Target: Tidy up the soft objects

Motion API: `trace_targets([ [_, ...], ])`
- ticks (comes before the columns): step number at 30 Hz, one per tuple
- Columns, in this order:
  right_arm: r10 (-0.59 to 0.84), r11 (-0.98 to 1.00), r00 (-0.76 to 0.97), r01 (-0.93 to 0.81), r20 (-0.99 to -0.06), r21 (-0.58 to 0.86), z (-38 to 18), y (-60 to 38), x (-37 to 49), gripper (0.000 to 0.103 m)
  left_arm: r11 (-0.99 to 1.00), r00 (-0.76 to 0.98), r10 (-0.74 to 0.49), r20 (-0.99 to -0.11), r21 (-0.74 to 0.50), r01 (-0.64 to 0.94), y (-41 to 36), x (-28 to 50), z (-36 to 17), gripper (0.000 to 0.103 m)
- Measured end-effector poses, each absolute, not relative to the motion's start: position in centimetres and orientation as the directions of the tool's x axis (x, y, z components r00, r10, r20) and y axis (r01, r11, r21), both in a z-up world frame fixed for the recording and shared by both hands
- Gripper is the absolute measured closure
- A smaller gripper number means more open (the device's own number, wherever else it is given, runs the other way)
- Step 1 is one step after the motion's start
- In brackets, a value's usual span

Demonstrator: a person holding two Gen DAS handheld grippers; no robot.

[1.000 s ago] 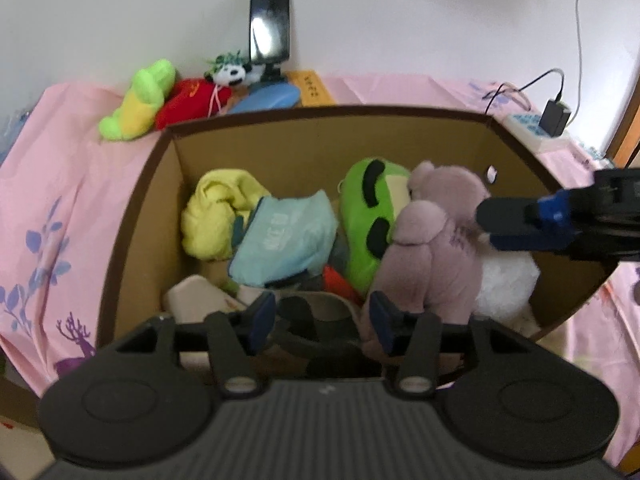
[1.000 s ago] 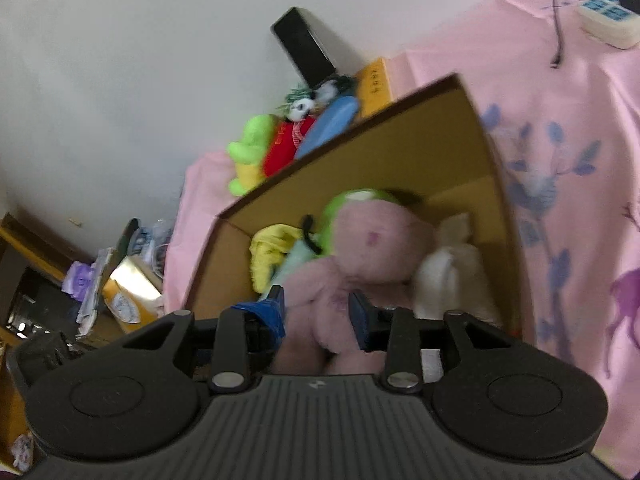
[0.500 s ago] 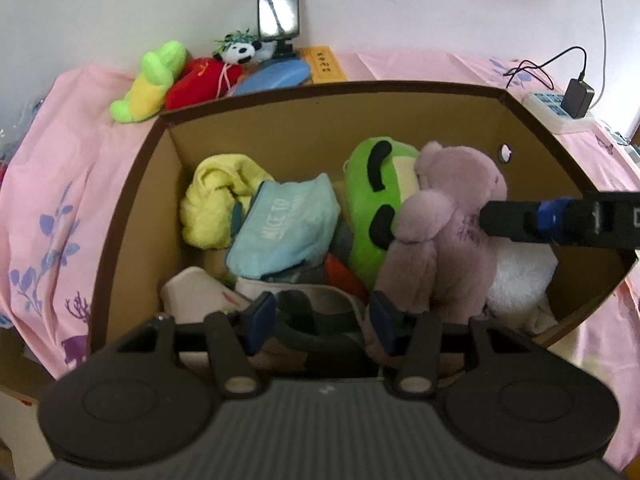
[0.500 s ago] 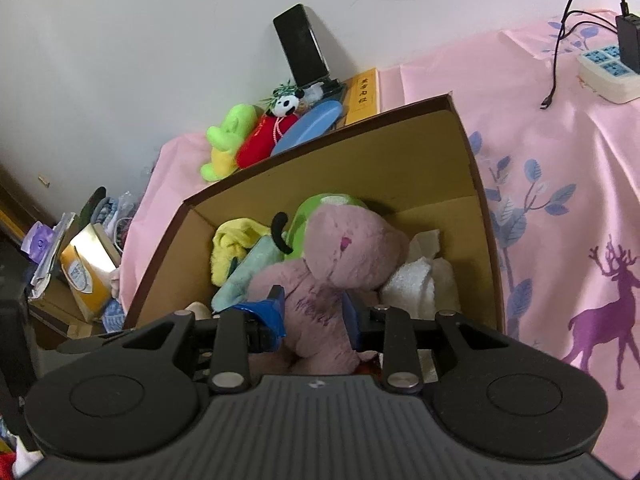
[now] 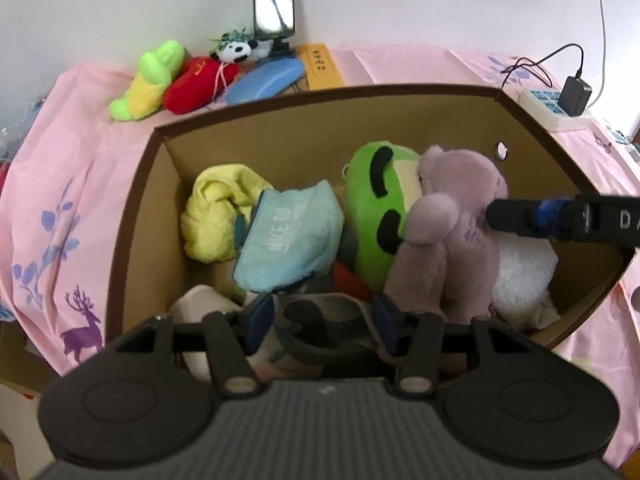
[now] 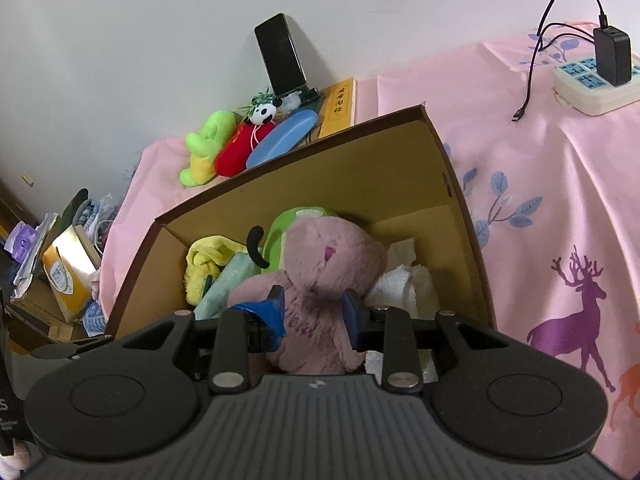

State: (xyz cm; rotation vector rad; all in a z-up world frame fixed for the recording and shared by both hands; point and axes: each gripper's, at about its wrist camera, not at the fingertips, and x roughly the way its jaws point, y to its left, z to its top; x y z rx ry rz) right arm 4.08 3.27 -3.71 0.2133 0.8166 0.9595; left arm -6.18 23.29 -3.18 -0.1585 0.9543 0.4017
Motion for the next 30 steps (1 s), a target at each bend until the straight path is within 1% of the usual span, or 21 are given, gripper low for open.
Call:
trace_targets([
  [2,0.789,0.586,0.318,-0.645,-0.526,0.491,-3.4,3.1,3.8,0.087,0.914,0.515,0.267,-0.814,0.045,-0.403,23.4,-6.1,-2.8,0.050],
  [8,0.756,0.628,0.378,-0.649,-0.534,0.429,-2.2,2.3,2.6,0.085,0.908,0.523,0.300,-0.798,0.070,-0.414,23.0,-6.1,-1.7,0.046],
  [15,0.708,0.679,0.458,-0.649,-0.537,0.343,-0.9,1.2,1.4,0.084,0.894,0.540,0.374,-0.754,0.138,-0.426,22.4,-6.6,-0.2,0.041],
  [20,0.703,0.693,0.494,-0.639,-0.512,0.334,-0.4,0.5,0.4,0.083,0.894,0.564,0.376,-0.735,0.126,-0.431,22.2,-7.1,1.0,0.040],
  [23,0.660,0.742,0.570,-0.599,-0.490,0.302,-0.1,0.1,-0.4,0.083,0.889,0.583,0.394,-0.710,0.135,-0.437,21.8,-7.6,1.7,0.039],
  [26,0.626,0.777,0.639,-0.563,-0.448,0.281,0.0,-0.6,-1.2,0.083,0.901,0.619,0.381,-0.687,0.125,-0.416,21.3,-8.1,2.5,0.039],
  [30,0.618,0.778,0.628,-0.575,-0.472,0.253,-0.2,-1.1,-1.7,0.083,0.935,0.650,0.275,-0.709,0.040,-0.353,20.4,-8.5,3.2,0.039],
])
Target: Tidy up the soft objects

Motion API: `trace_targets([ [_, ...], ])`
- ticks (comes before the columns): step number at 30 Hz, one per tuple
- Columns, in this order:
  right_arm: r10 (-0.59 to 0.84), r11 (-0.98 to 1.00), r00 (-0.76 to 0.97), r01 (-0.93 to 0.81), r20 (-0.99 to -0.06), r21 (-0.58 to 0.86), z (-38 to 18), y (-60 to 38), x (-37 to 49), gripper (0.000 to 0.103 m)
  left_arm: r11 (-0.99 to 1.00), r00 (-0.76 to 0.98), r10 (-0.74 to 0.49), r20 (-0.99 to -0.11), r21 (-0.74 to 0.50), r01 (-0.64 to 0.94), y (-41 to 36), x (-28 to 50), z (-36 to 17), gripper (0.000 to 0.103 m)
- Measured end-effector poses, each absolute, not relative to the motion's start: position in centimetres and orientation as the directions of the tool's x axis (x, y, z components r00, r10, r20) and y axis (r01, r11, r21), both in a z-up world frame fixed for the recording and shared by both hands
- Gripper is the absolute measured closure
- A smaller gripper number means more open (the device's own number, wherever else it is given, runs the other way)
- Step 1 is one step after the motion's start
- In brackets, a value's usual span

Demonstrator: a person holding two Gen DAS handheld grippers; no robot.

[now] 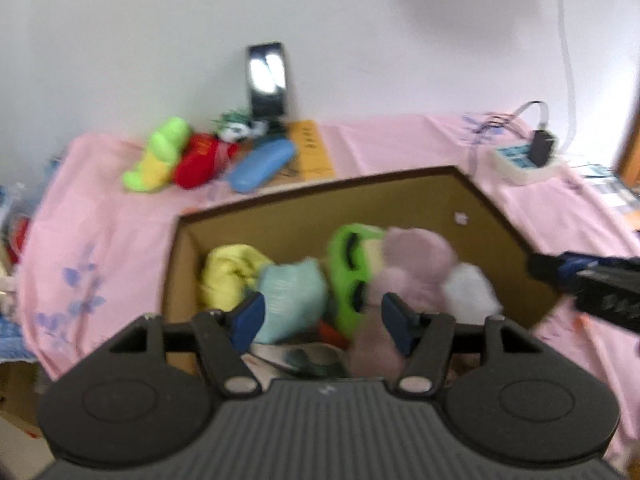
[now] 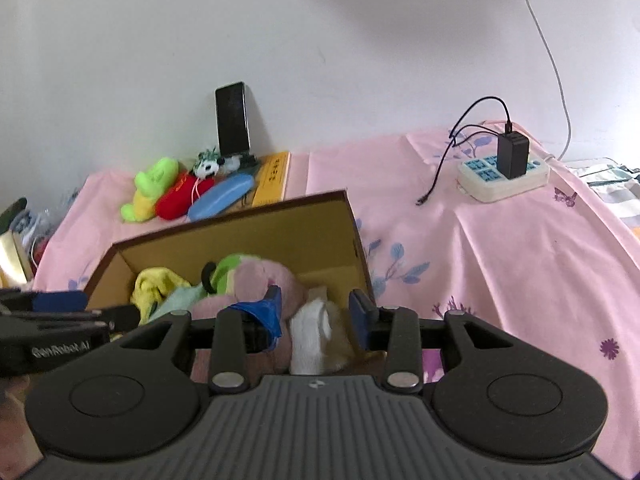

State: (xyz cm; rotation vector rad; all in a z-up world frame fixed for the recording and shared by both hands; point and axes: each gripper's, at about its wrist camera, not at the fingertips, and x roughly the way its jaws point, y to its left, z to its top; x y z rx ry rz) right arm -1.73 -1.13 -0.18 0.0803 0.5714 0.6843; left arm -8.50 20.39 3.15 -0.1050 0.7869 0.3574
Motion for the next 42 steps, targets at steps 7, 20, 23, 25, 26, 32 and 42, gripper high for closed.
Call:
trace_targets([
  [7,0.601,0.788,0.593,-0.552,-0.536,0.272,-1.5,-2.9,-1.7,0.084,0.961,0.661,0.210,-0.720,0.029,-0.274,17.1,-8.4,3.3,0.038],
  [20,0.629,0.748,0.479,-0.588,-0.612,0.308,-3.2,-9.4,0.3,0.085,0.990,0.610,0.108,-0.785,0.029,-0.138,7.8,-5.7,0.9,0.036],
  [23,0.615,0.752,0.456,-0.584,-0.643,0.304,-3.8,-11.5,1.3,0.085,0.992,0.557,0.091,-0.826,0.026,-0.123,5.9,-4.5,-0.4,0.036],
  [25,0.590,0.766,0.444,-0.572,-0.674,0.294,-4.4,-12.9,2.0,0.085,0.993,0.524,0.071,-0.849,0.011,-0.118,4.8,-3.8,-1.2,0.036],
  [26,0.578,0.772,0.438,-0.568,-0.689,0.286,-4.7,-13.4,2.3,0.085,0.993,0.507,0.065,-0.859,0.006,-0.118,4.2,-3.4,-1.6,0.036],
  [32,0.477,0.826,0.468,-0.528,-0.744,0.198,-5.9,-16.6,3.8,0.085,0.993,0.468,0.037,-0.883,-0.020,-0.117,0.6,-1.3,-2.9,0.036],
  [42,0.410,0.878,0.495,-0.442,-0.766,0.185,-7.3,-21.3,6.5,0.083,0.998,0.455,0.025,-0.890,-0.007,-0.068,-4.2,0.8,-3.6,0.036],
])
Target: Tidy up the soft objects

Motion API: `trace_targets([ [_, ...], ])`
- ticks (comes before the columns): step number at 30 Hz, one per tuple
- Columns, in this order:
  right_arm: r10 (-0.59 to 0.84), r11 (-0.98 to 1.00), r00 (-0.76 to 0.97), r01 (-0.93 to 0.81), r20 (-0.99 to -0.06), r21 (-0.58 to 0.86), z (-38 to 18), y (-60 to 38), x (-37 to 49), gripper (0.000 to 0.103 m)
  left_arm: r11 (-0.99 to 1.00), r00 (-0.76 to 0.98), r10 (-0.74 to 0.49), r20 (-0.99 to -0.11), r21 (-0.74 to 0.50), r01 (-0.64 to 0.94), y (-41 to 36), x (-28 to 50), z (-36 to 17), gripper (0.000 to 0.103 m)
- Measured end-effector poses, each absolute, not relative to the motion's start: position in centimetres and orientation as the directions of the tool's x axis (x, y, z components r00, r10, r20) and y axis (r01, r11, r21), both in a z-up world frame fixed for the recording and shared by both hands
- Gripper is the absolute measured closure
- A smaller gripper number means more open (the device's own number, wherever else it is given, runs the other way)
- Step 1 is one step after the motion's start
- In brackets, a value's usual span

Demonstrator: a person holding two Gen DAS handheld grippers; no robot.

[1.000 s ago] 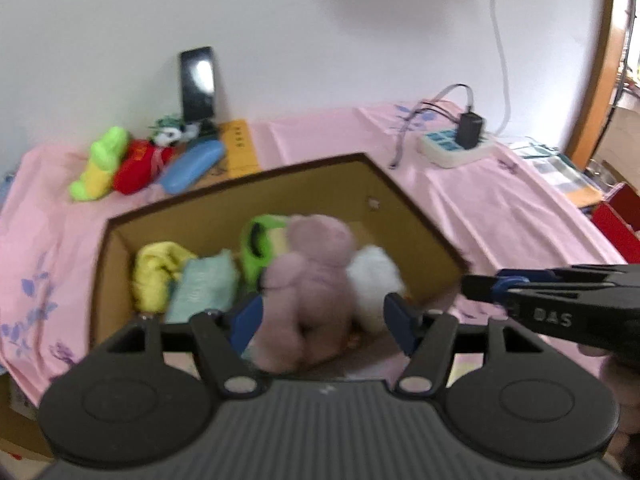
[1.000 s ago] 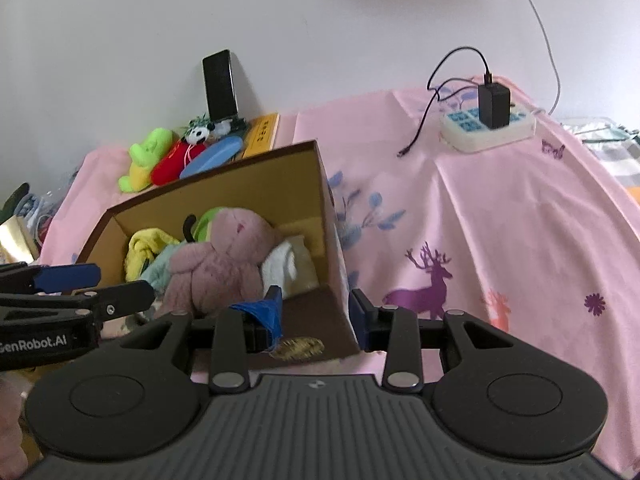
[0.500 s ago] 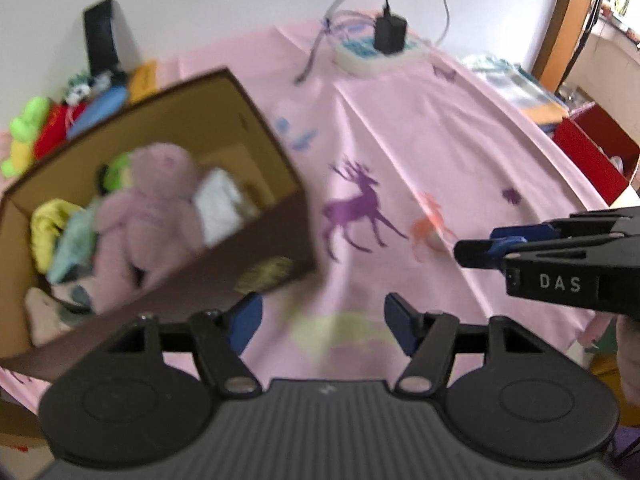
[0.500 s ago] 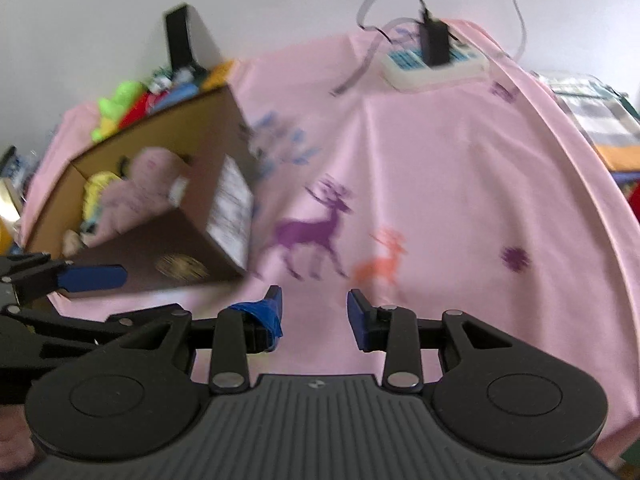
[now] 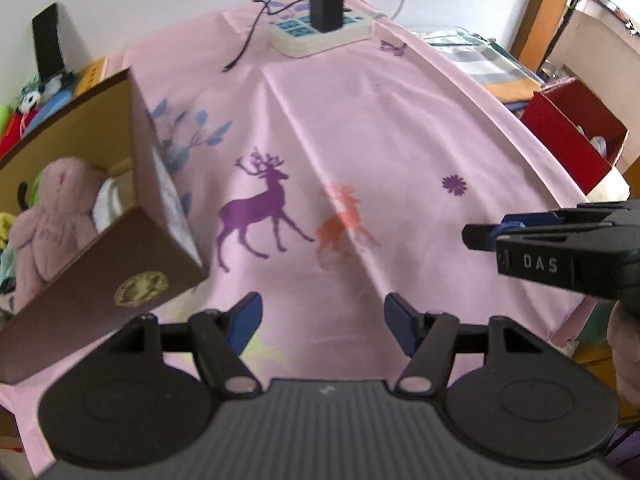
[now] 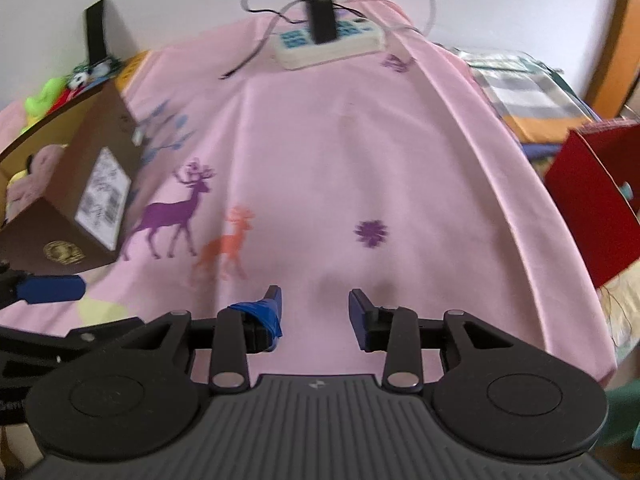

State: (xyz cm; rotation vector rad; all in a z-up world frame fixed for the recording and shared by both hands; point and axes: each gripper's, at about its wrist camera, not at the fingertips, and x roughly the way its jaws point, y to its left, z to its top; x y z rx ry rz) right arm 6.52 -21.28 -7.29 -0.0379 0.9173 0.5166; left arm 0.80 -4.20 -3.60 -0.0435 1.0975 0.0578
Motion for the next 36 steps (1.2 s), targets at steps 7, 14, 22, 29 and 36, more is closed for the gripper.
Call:
trace_targets([
  [7,0.402,0.893,0.502,-0.400,-0.765,0.207,-7.9,-22.4,7.5,0.083,0.998,0.445,0.045,-0.894,0.020,-0.062,-5.5,1.7,-4.0,0.036],
  [14,0.402,0.892,0.497,-0.403,-0.769,0.205,-8.1,-22.7,8.0,0.083,0.993,0.439,0.082,-0.895,0.035,-0.112,-5.4,1.9,-4.1,0.036],
  [22,0.416,0.889,0.530,-0.408,-0.739,0.208,-6.9,-22.2,9.2,0.083,0.979,0.479,0.166,-0.862,0.085,-0.187,-4.7,2.2,-2.7,0.036],
  [29,0.457,0.869,0.547,-0.442,-0.702,0.222,-5.5,-20.6,9.6,0.083,0.951,0.473,0.242,-0.847,0.110,-0.290,-2.9,1.6,-1.9,0.036],
  [36,0.510,0.824,0.529,-0.525,-0.678,0.210,-3.9,-17.0,8.1,0.083,0.911,0.511,0.321,-0.798,0.113,-0.396,0.8,-0.9,0.8,0.036],
])
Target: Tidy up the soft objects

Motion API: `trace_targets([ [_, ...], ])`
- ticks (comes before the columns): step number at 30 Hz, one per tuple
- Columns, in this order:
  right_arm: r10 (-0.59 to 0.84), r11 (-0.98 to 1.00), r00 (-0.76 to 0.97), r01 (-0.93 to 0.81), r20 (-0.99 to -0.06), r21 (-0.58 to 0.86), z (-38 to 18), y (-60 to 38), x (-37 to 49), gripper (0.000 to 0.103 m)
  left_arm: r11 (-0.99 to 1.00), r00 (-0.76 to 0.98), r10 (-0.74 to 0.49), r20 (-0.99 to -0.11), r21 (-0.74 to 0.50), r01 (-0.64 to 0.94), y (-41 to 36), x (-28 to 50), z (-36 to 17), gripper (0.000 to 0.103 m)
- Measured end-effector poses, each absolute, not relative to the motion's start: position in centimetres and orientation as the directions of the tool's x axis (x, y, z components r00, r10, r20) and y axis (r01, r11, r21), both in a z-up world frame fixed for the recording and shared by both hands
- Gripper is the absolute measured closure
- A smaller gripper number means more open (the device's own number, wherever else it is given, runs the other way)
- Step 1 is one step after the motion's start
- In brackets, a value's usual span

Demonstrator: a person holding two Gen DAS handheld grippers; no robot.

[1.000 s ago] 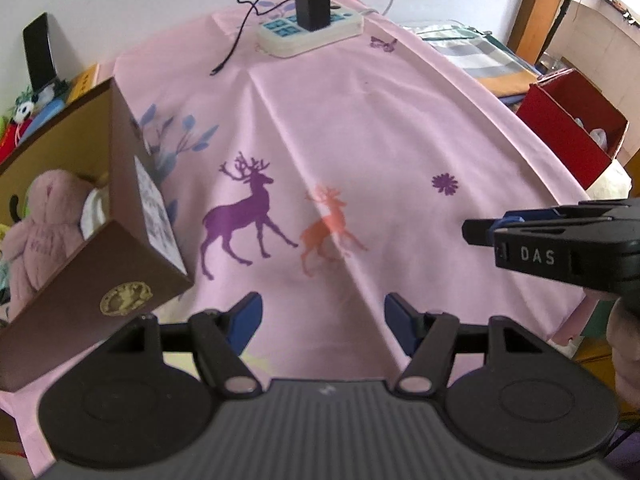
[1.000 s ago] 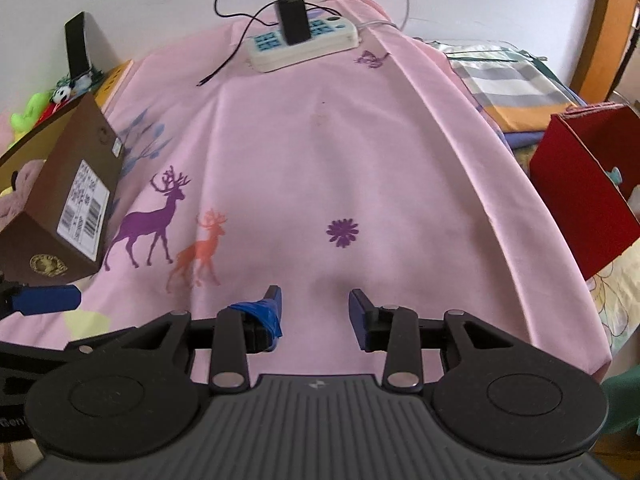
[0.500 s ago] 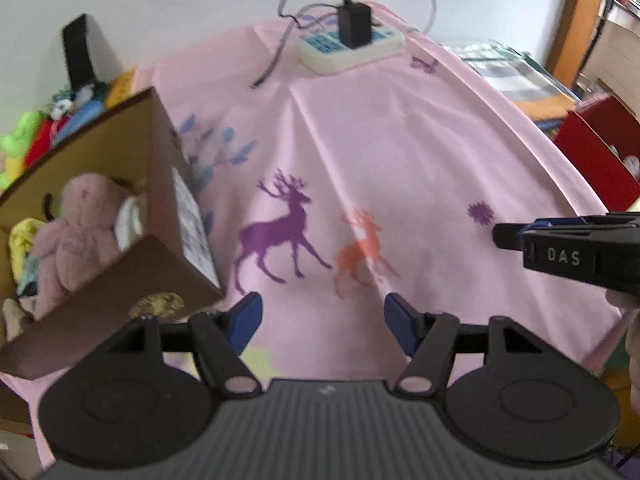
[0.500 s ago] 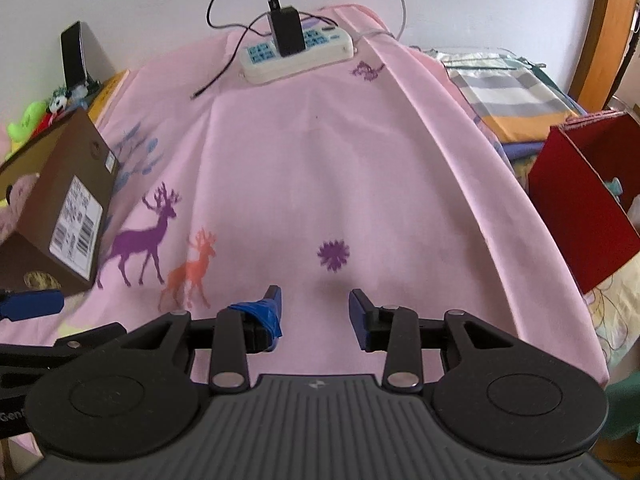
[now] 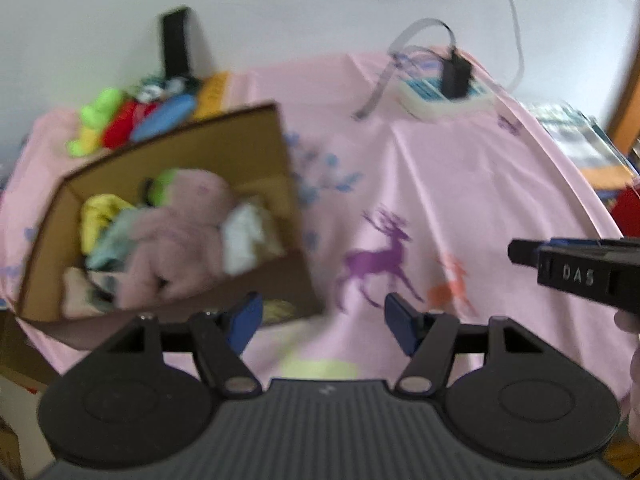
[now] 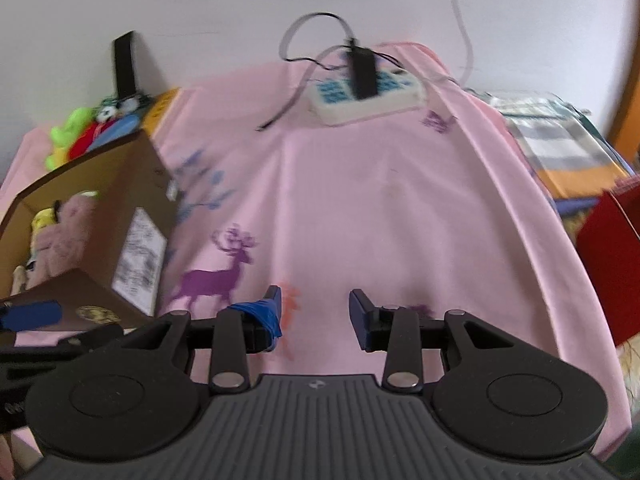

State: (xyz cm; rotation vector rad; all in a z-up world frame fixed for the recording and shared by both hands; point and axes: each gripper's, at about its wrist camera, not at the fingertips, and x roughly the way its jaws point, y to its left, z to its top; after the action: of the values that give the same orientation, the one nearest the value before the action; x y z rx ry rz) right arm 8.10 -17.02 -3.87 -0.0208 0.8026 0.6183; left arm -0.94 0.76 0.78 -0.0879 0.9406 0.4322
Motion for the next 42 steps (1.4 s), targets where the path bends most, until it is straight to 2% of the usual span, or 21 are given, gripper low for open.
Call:
trace_targets([
  [9,0.577,0.773,0.540,-0.603,-0.613,0.197,0.0,-11.1,5.4,0.083,0.839,0.520,0.449,-0.727,0.143,-0.525,8.0,-4.2,4.4,0.036],
  [17,0.624,0.734,0.545,-0.654,-0.560,0.182,2.9,-4.7,2.9,0.082,0.800,0.494,0.522,-0.695,0.199,-0.566,14.9,-5.8,6.3,0.036],
  [27,0.610,0.748,0.562,-0.641,-0.559,0.171,3.5,1.0,1.1,0.082,0.776,0.469,0.518,-0.715,0.162,-0.610,20.9,-6.6,6.2,0.036],
  [35,0.537,0.792,0.591,-0.598,-0.602,0.119,2.4,3.3,0.3,0.081,0.799,0.446,0.473,-0.760,0.157,-0.581,22.4,-5.8,4.4,0.035],
  [42,0.527,0.791,0.571,-0.600,-0.630,0.118,1.4,4.3,0.6,0.081,0.806,0.422,0.442,-0.791,0.144,-0.575,23.4,-4.8,3.1,0.035],
])
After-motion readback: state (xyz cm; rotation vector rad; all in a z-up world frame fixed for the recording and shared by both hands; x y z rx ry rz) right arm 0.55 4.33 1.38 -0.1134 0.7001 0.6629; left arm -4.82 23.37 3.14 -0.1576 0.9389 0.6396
